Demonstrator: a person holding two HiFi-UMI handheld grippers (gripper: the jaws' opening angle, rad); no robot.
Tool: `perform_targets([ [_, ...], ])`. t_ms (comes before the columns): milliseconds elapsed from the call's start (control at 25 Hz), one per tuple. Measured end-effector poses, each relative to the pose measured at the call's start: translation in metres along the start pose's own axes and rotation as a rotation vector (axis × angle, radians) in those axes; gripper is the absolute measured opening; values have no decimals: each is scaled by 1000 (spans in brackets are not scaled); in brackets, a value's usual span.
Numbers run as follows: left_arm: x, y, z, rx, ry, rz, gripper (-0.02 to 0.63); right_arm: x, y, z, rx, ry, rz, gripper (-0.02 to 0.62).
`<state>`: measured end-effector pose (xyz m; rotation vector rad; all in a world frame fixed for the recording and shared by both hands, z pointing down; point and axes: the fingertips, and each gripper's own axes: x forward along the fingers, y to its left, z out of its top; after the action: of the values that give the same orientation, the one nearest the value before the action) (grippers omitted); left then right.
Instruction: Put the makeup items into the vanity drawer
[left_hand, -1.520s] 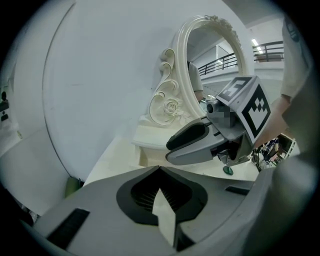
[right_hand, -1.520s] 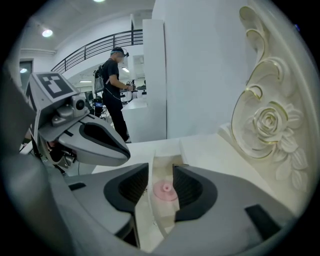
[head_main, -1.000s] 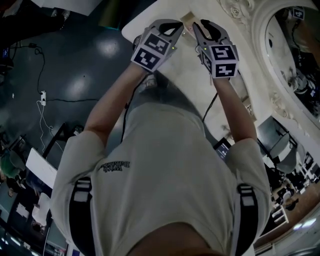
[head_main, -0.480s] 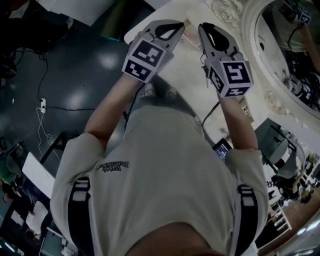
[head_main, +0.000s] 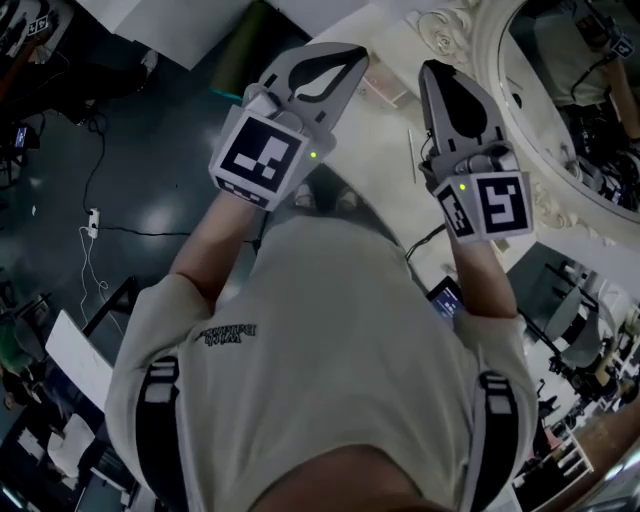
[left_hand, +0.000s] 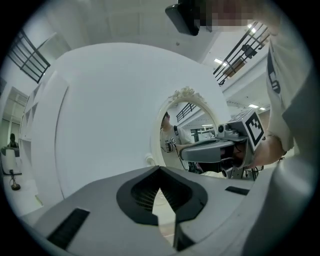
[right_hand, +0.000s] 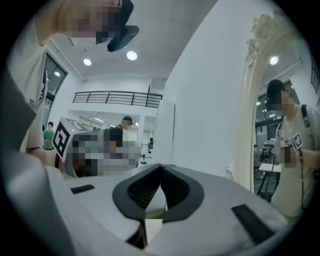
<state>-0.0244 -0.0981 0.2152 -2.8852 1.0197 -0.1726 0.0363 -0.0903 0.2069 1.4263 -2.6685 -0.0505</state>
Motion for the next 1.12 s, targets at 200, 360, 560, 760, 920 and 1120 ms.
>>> perform_targets([
  [200, -25, -9, 28, 23, -54, 15, 14, -24, 13, 25, -25, -66, -7, 5],
  [360, -38, -20, 33, 41, -87, 28, 14, -43, 21, 33, -19, -113, -14, 5],
  [560, -53, -29, 26, 10, -89, 35, 14, -57, 25, 29, -1, -130, -35, 5],
  [760, -57, -32, 20, 3, -98, 47, 14, -62, 28, 17, 38, -118, -36, 5],
  [920, -58, -28, 20, -25, -125, 72, 14, -64, 25, 11, 27, -114, -69, 5],
  [1120, -55, -31, 16, -42, -112, 57, 14, -63, 24, 9, 42, -110, -67, 5],
])
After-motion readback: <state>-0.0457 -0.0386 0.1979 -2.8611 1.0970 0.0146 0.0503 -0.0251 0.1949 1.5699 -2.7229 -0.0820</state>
